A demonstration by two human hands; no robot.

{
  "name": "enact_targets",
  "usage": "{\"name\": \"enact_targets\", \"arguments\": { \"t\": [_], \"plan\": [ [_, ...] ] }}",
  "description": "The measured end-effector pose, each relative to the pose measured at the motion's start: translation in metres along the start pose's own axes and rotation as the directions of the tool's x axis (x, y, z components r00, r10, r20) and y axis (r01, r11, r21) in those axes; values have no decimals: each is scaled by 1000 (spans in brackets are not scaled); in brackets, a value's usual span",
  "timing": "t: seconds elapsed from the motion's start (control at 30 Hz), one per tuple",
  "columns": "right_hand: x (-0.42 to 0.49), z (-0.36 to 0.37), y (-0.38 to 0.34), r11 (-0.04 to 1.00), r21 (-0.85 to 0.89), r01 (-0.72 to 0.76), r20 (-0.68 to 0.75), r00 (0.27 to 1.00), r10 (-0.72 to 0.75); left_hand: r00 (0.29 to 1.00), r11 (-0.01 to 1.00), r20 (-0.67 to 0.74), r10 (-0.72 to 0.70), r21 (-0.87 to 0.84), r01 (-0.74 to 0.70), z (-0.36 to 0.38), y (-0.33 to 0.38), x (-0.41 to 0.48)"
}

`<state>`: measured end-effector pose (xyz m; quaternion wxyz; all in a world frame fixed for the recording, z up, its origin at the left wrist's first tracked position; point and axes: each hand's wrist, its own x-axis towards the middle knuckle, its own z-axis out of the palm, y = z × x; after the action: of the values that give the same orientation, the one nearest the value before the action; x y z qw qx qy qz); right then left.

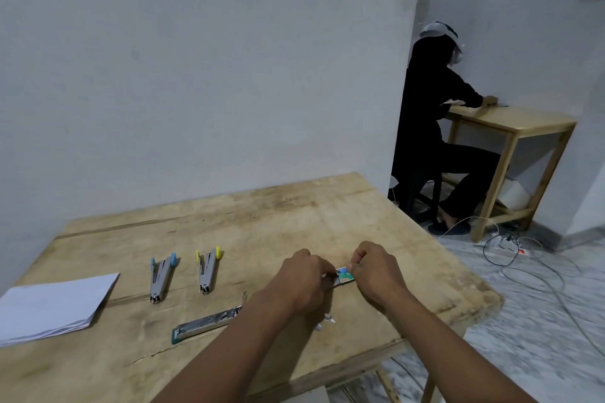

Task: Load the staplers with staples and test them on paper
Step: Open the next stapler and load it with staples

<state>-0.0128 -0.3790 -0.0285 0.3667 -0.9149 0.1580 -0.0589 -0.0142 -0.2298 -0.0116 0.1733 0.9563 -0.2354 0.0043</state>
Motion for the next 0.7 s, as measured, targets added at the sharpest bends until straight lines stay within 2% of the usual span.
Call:
{"name": "enact_targets", "arguments": {
  "t": [0.13, 0.27, 0.57, 0.7],
  "plan": [
    [0, -1, 0, 1000, 7, 18, -2, 1000, -18, 998, 997, 55, 24, 75, -28, -2, 2, -1],
    [0, 0, 0, 1000, 12, 10, 3, 1000, -10, 998, 995, 70, -12, 99, 5, -4, 5, -1],
    [0, -1, 0, 1000, 24, 11, 8, 1000, -11, 996, 998, 68, -56, 30, 54, -3, 2, 4],
    [-1, -1, 0, 1000, 21, 20, 8, 1000, -21, 994, 994, 54, -94, 53, 91, -2, 4, 8]
  ]
}}
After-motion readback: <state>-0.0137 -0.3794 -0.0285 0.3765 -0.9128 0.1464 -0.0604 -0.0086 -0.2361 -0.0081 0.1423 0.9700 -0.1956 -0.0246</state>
